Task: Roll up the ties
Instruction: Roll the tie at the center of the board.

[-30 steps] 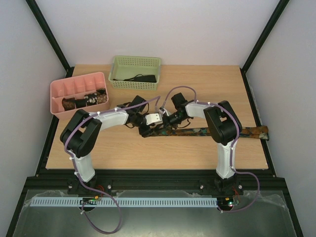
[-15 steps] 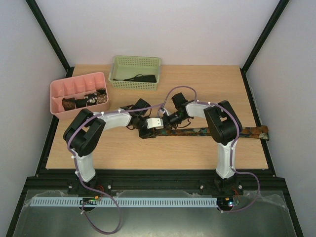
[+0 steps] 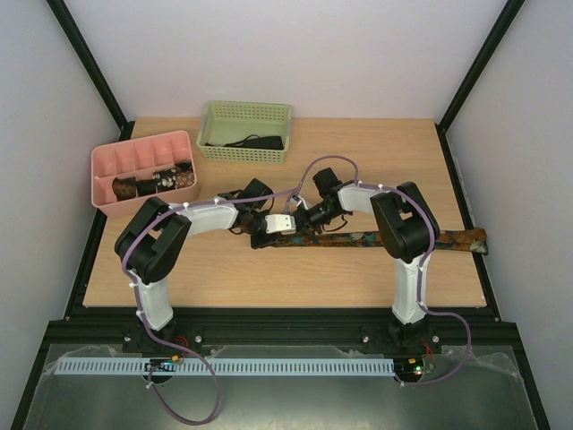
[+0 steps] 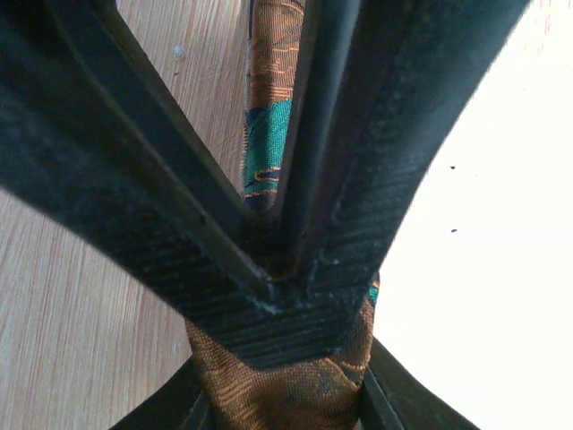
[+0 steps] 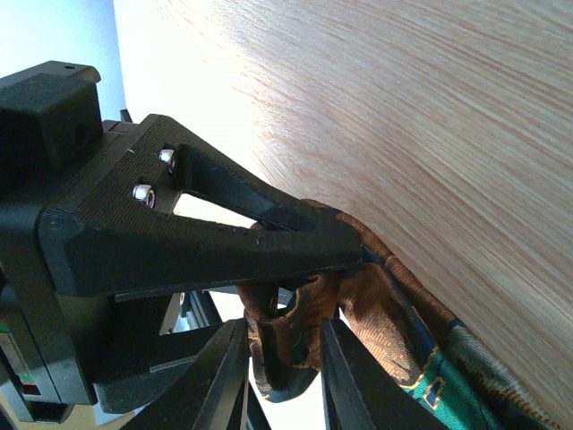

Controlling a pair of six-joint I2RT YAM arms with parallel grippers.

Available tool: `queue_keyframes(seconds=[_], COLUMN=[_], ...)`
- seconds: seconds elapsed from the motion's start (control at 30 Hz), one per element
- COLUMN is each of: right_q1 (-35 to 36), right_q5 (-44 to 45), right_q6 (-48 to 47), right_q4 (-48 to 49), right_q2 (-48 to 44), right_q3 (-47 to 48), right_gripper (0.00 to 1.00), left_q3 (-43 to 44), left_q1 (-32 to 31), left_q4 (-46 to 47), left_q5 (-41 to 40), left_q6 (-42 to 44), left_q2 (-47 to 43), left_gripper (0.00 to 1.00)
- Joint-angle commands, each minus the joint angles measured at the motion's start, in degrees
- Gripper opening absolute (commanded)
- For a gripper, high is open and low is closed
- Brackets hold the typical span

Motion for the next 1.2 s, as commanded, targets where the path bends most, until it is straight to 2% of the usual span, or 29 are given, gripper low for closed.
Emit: queue_keyframes(seconds=[0.0,0.07,0.1,0.17,0.2,0.5,0.73,0.83,0.97,1.07,1.17], right_q1=[-0.2,-0.2,-0.19,-0.27,-0.33,-0.91,-1.08,-1.29,-1.73,-2.12,-2.5], right_q5=[-1.24,-1.41,-1.5,-0.47,0.81,8.48,10.7,11.02,11.27,11.41,11.61], right_q6=[-0.21,-0.9,-1.46,-2.08,-2.14,-5.51,-6.96,-7.29,-8.14,-9.01,-9.98], right_q4=[-2.85,-3.99,-4.56,-4.53,-4.25,-5.31,-5.83,-5.68,-6.38,-7.03,-7.75], right_q2=[1.24,1.29,1.17,0.62,0.33,3.57,5.29,5.34,5.34,5.17,4.78], right_q3=[0.73,1.08,1.06,0.32,-0.21,-1.49,-2.35,-2.92,-3.31,-3.7,-4.43], right_gripper=[0.14,0.18,0.17,0.04,0.02,0.01,0.01,0.01,0.01,0.01,0.01], left_q3=[1.26,1.46,1.46,1.67,1.52,-0.37,-2.83,-4.04,-3.28,-5.22,-9.46], left_q1=[-0.14,-0.07,-0.07,-0.07,0.04,1.66,2.65,2.76,4.12,5.2,5.19], left_q4=[-1.64,-1.99,-2.12,-2.3,-2.33,-1.3,0.33,2.5,7.09,16.61,23.19], left_q5=[0.79,0.77,0.74,0.6,0.64,4.48,6.46,7.66,13.24,19.04,21.63], left_q6=[-0.29,-0.54,-0.57,-0.91,-0.94,0.29,2.2,2.22,-4.77,-12.61,-15.09], left_q2=[1.11,1.37,1.43,1.58,1.58,-1.57,-4.29,-6.11,-7.66,-10.18,-11.12], left_gripper=[0.28,0.28,0.28,0.28,0.28,0.38,0.63,0.68,0.68,0.72,0.74])
